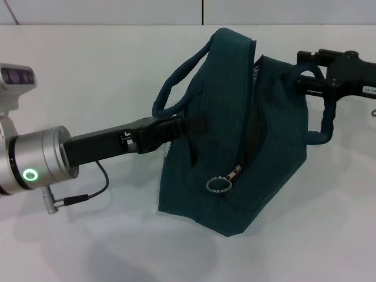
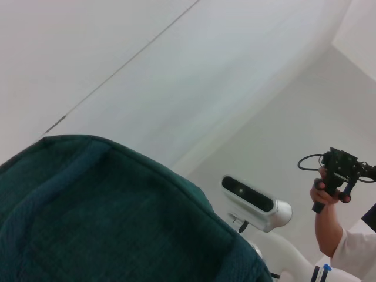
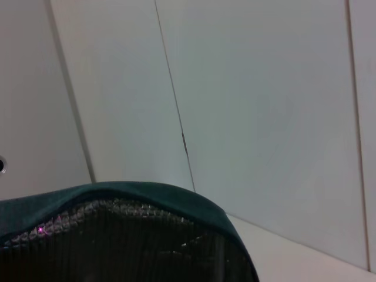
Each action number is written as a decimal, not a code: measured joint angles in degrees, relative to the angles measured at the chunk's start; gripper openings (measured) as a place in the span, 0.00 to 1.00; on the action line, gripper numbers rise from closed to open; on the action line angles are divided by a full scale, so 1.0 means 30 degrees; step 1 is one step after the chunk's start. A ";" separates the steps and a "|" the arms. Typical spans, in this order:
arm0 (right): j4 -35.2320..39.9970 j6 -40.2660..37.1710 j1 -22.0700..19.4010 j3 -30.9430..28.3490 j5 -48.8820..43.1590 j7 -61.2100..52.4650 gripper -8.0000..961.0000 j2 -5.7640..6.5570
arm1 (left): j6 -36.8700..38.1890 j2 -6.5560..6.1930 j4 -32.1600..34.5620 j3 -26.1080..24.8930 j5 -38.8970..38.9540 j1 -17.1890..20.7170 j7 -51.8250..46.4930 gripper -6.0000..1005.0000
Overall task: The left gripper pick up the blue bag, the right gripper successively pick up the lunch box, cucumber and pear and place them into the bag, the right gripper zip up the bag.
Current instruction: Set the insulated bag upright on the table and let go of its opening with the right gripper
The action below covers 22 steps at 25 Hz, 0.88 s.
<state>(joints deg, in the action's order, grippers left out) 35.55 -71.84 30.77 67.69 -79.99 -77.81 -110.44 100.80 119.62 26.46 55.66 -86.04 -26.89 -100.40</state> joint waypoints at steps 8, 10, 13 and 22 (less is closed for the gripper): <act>0.0585 0.0109 0.0274 -0.0659 0.0002 -0.0881 0.70 0.0578 | -0.0028 0.0001 0.0050 -0.0008 0.0152 -0.0047 -0.0001 0.06; 0.0669 0.0103 0.0654 -0.0900 -0.0013 -0.1528 0.75 0.0857 | -0.0065 -0.0002 0.0083 -0.0009 0.0266 -0.0056 0.0006 0.06; 0.0426 -0.0169 0.1393 -0.0808 -0.0577 -0.3185 0.82 0.1415 | -0.0168 -0.0017 0.0104 -0.0010 0.0358 -0.0115 0.0020 0.06; 0.0212 -0.1991 0.0898 -0.0770 -0.3004 -0.4405 0.92 0.0884 | -0.0684 -0.0039 -0.0004 -0.0009 0.0771 -0.0141 0.0356 0.06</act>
<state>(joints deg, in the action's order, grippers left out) 36.19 -77.81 33.46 65.38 -89.01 -91.03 -107.79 98.75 119.50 26.45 55.63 -83.72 -27.31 -99.33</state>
